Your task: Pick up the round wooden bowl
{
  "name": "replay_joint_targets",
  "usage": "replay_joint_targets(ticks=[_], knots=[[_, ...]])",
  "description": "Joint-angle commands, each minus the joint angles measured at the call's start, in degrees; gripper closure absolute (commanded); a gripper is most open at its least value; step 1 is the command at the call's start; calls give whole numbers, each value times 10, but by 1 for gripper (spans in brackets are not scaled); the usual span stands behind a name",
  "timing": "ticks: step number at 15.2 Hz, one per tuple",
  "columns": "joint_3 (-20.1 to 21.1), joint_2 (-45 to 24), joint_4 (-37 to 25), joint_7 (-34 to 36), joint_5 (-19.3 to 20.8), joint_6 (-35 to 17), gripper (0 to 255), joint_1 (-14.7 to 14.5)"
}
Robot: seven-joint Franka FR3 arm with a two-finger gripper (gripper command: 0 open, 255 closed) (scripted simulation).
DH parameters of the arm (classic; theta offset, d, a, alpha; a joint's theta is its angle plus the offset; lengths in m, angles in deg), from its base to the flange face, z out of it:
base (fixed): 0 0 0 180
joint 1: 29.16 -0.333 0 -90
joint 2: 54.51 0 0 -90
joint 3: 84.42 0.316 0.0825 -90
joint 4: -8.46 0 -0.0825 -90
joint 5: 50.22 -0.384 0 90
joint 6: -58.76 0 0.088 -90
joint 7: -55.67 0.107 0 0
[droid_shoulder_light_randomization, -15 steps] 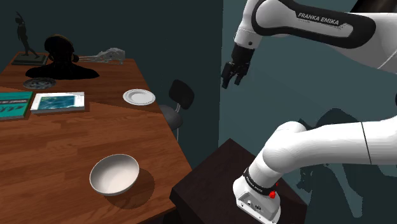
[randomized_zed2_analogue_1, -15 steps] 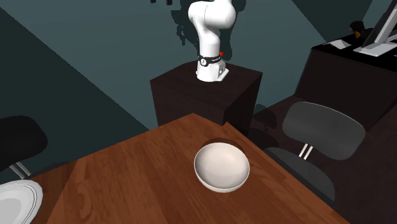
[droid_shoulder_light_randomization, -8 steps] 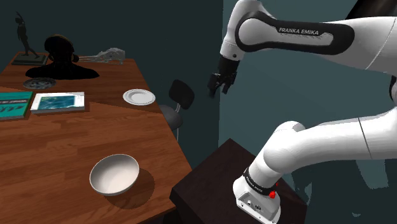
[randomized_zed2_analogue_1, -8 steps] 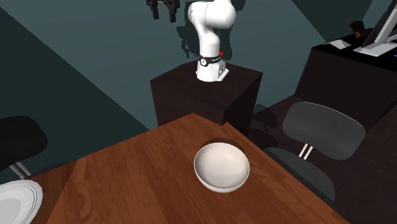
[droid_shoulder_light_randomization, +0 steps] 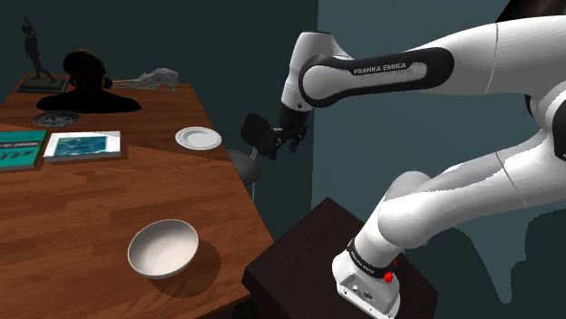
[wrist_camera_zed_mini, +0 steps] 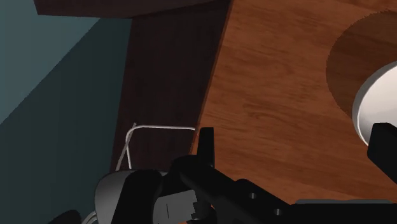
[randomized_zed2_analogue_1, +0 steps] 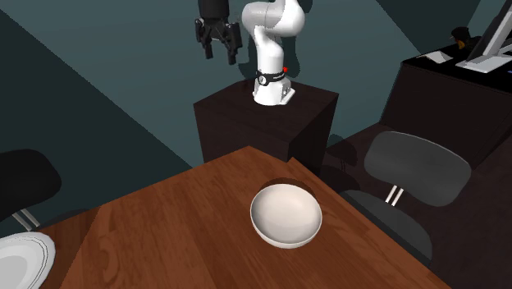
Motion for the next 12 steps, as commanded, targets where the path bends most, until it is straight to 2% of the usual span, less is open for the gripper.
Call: replay_joint_targets(ticks=[1, 7, 12], knots=[[13, -29, 9, 12, -10, -41, 0, -9], [51, -147, 1, 45, -26, -159, 0, -30], [79, -258, -28, 80, -22, -246, 0, -43]])
